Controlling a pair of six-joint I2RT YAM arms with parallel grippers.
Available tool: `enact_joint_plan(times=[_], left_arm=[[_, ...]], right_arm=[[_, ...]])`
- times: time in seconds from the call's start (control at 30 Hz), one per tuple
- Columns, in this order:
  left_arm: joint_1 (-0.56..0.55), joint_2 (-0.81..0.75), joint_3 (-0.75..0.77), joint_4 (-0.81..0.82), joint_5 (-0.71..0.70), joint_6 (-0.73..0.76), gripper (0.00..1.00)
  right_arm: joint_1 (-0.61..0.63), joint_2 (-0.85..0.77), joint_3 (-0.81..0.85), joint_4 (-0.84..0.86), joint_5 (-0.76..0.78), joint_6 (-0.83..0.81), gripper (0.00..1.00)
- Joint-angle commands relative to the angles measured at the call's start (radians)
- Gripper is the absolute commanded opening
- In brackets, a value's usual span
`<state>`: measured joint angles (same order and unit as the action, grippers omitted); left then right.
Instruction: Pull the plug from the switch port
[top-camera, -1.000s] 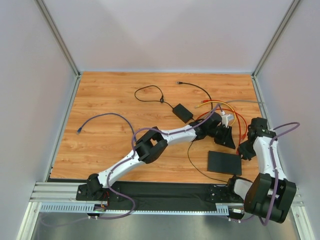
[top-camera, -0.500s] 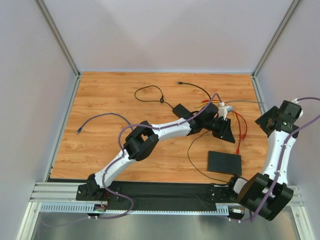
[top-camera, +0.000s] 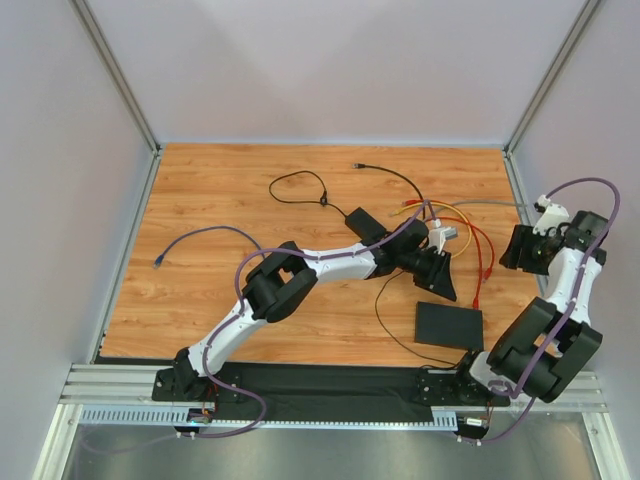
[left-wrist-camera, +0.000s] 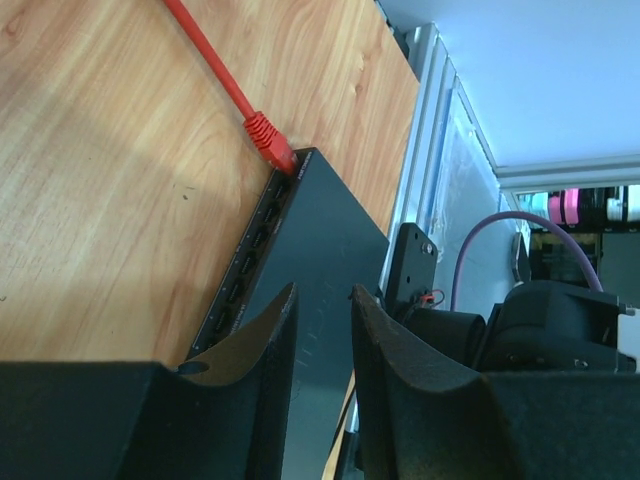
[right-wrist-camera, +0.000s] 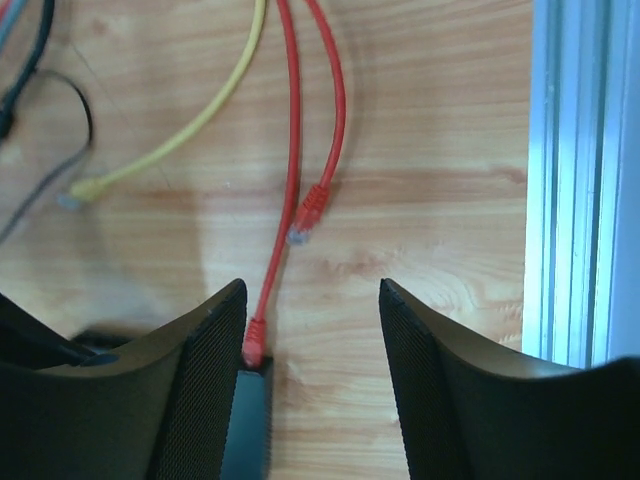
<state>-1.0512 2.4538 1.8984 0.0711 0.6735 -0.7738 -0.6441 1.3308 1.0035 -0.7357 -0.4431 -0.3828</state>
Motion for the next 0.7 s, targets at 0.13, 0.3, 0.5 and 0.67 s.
enact_joint_plan(times=[0.13, 0.3, 0.5, 0.67], left_arm=[[-0.006, -0.072, -0.012, 0.11, 0.032, -0.007, 0.34], [-0.007, -0.052, -0.001, 0.124, 0.028, -0.024, 0.33], [-0.004, -0.065, -0.004, 0.104, 0.02, 0.001, 0.33], [-0.004, -0.073, -0.021, 0.122, 0.02, -0.002, 0.33]], right_arm=[[-0.041, 0.074, -0.036, -0.059, -0.127, -0.303, 0.57], [-0.045, 0.131, -0.025, -0.076, -0.149, -0.338, 0.54], [-0.057, 0.11, -0.118, 0.002, -0.106, -0.355, 0.5], [-0.055, 0.137, -0.085, -0.085, -0.131, -0.389, 0.47]])
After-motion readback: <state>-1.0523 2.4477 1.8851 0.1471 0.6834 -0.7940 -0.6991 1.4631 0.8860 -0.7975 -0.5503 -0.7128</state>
